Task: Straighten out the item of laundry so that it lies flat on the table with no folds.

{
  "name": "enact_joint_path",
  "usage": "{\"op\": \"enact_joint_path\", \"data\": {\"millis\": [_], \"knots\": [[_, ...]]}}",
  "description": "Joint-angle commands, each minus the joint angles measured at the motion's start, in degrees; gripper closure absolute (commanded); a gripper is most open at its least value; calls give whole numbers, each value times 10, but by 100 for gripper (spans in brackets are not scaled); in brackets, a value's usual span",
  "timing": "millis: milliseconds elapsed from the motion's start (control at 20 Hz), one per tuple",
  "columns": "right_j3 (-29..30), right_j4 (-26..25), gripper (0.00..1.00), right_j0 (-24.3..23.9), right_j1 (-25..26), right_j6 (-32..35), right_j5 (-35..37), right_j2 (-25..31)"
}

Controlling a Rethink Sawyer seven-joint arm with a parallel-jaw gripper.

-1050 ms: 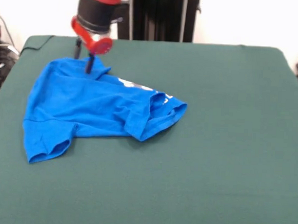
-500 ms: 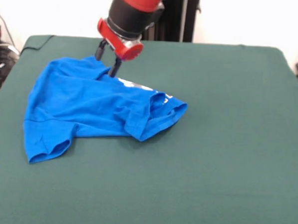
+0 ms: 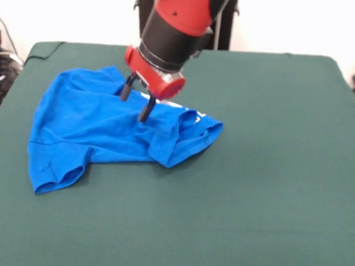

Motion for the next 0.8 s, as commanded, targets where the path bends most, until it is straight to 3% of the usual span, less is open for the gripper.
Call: {"op": "enact_joint_path", "data": {"millis": [50,800], "knots": [[-77,60,0,19,80,18,37,72],[-127,168,0,-38,139,-104,209,169]]}}
